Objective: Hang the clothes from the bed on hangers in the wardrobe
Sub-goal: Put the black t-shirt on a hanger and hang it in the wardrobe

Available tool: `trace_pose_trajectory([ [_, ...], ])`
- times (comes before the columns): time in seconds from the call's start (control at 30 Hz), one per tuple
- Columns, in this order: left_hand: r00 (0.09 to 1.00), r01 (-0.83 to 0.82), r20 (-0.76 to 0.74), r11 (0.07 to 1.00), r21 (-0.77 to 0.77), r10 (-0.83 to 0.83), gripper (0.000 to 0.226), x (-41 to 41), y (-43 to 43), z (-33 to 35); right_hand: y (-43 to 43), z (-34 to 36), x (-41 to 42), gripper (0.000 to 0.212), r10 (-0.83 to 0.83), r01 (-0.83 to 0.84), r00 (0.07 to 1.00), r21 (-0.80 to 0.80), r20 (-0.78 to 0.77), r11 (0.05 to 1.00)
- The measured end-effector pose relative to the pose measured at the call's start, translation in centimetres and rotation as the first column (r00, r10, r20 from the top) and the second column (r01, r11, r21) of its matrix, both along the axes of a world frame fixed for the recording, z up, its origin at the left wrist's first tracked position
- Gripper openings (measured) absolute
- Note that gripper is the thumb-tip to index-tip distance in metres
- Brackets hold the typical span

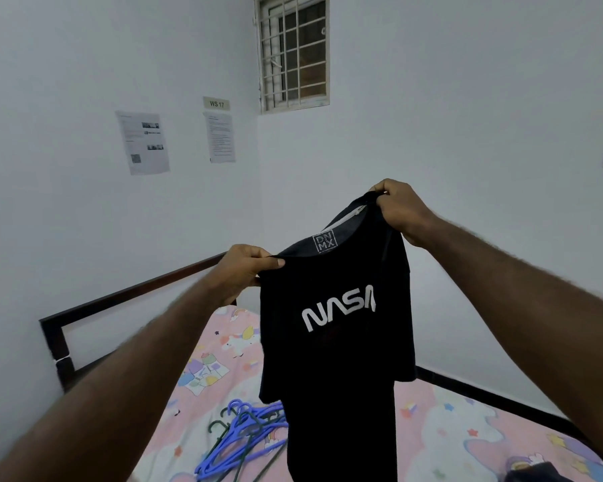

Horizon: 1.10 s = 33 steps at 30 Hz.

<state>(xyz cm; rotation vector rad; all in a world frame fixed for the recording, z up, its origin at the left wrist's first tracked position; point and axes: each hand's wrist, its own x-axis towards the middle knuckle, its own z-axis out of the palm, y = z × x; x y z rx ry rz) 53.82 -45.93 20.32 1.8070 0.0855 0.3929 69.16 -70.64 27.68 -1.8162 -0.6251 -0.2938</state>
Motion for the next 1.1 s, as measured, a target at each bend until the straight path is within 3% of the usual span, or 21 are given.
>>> trace_pose_trajectory([
  [0.2,0.982,-0.140,0.133,0.989,0.037,0.134,0.019,0.1,0.6,1.2,-0.5,-0.3,0.6,0.032,-0.010,0.020,0.995,-0.095,0.100,0.995],
  [0.3,0.974,-0.133,0.194,0.990,0.046,0.121,0.024,0.0,1.2,2.3,-1.2,0.0,0.9,0.027,-0.090,0.136,0.971,-0.206,0.220,0.969],
  [0.37,0.985,-0.134,0.133,0.979,0.153,0.114,0.031,0.2,1.8,2.7,-1.7,-0.2,1.3,0.026,-0.160,0.232,0.950,-0.262,0.268,0.937],
  [0.43,0.984,-0.177,0.047,0.906,0.384,0.172,0.036,0.5,2.0,2.6,-2.0,-1.2,1.8,0.024,-0.174,0.219,0.968,-0.261,0.182,0.940],
  [0.5,0.962,-0.270,0.114,0.793,0.546,0.249,0.030,0.8,1.6,2.4,-1.8,-2.5,2.0,0.023,-0.102,0.100,0.995,-0.127,-0.007,0.987],
  [0.57,0.942,-0.335,0.193,0.763,0.553,0.274,0.026,0.6,1.4,2.1,-1.4,-3.3,1.8,0.026,-0.077,0.081,0.993,0.037,-0.090,0.996],
  [0.6,0.951,-0.308,0.157,0.771,0.558,0.267,0.027,0.6,1.6,1.9,-1.3,-3.5,1.7,0.027,-0.094,0.098,0.993,0.053,-0.066,0.994],
  [0.7,0.962,-0.072,-0.130,0.678,0.732,0.242,0.040,0.2,2.5,-0.1,-1.5,-4.6,1.3,0.021,-0.155,0.190,0.974,-0.225,0.167,0.956],
  [0.73,0.954,-0.070,-0.142,0.654,0.753,0.266,0.042,0.0,2.9,-0.7,-1.7,-5.1,1.0,0.017,-0.121,0.188,0.967,-0.309,0.225,0.932],
  [0.8,0.946,-0.222,-0.014,0.678,0.701,0.325,0.037,-0.3,3.7,-0.9,-2.2,-6.0,0.0,0.029,-0.009,0.096,0.975,-0.384,0.224,0.918],
  [0.87,0.912,-0.370,0.135,0.638,0.675,0.386,0.036,-0.3,4.6,-0.7,-2.5,-6.6,-0.6,0.041,0.097,-0.009,0.976,-0.413,0.193,0.910],
  [0.93,0.916,-0.324,0.100,0.569,0.755,0.389,0.028,-0.3,4.8,-0.8,-2.7,-7.5,-0.3,0.041,0.150,0.022,0.961,-0.600,0.235,0.800],
  [1.03,0.915,-0.130,-0.060,0.433,0.892,0.399,0.017,-0.3,4.7,-2.5,-3.1,-9.7,0.9,0.025,0.122,0.134,0.972,-0.904,0.199,0.406],
  [1.07,0.912,-0.145,-0.031,0.392,0.909,0.409,0.018,-0.4,4.7,-2.9,-3.4,-10.4,1.1,0.018,0.076,0.150,0.980,-0.928,0.187,0.342],
  [1.1,0.910,-0.208,0.037,0.378,0.902,0.412,0.018,-0.3,5.0,-3.3,-3.8,-11.0,1.3,0.011,0.040,0.195,0.974,-0.917,0.222,0.348],
])
